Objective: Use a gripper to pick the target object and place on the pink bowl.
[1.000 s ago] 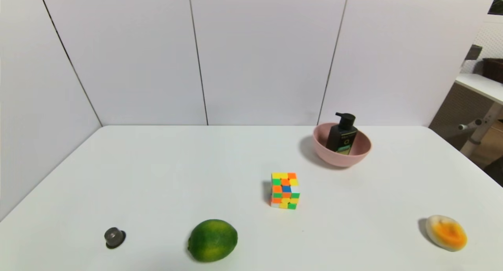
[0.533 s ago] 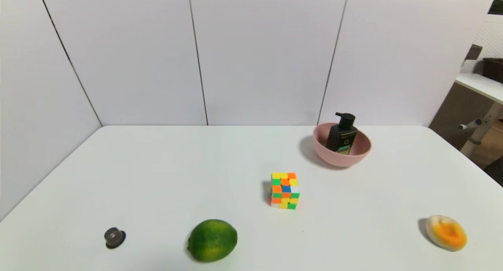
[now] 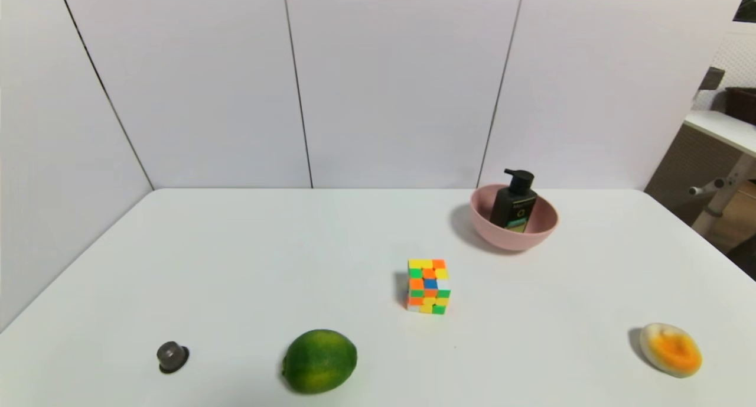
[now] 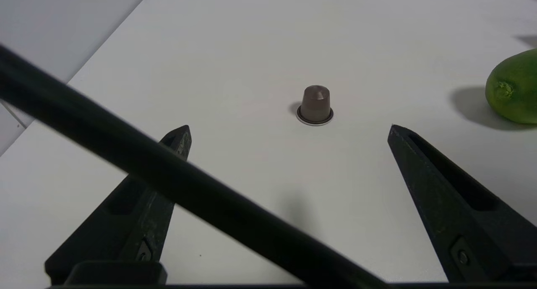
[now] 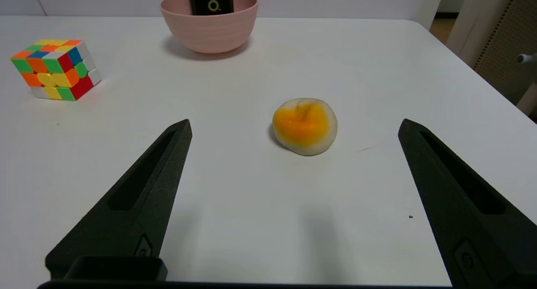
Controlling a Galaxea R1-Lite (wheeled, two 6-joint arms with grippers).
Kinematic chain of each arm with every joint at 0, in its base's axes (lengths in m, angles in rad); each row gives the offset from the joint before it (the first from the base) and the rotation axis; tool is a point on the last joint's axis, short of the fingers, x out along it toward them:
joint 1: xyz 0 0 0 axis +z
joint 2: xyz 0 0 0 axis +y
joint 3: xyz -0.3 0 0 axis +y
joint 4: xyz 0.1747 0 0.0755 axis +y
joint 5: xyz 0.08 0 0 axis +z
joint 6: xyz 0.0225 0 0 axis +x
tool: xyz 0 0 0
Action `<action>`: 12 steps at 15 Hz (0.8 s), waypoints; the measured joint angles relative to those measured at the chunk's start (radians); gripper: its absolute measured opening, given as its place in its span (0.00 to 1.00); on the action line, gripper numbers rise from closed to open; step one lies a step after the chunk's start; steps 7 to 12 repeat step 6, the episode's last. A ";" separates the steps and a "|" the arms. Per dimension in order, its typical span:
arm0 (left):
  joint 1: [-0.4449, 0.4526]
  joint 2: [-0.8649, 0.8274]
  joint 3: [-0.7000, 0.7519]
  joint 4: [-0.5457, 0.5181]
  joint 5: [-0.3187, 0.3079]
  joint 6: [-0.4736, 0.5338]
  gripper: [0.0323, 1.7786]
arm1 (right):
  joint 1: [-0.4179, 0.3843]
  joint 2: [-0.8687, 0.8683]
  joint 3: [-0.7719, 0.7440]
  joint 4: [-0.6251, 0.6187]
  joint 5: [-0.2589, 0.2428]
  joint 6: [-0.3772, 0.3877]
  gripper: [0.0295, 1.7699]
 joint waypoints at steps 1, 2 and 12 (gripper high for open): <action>0.000 0.000 0.000 0.000 0.000 0.001 0.95 | 0.000 0.000 0.000 0.001 0.003 -0.005 0.96; 0.000 0.000 0.000 0.000 0.000 0.001 0.95 | 0.000 0.000 0.000 0.002 0.003 -0.014 0.96; 0.000 0.000 0.000 0.000 0.000 0.000 0.95 | 0.000 0.000 0.000 0.000 -0.002 0.024 0.96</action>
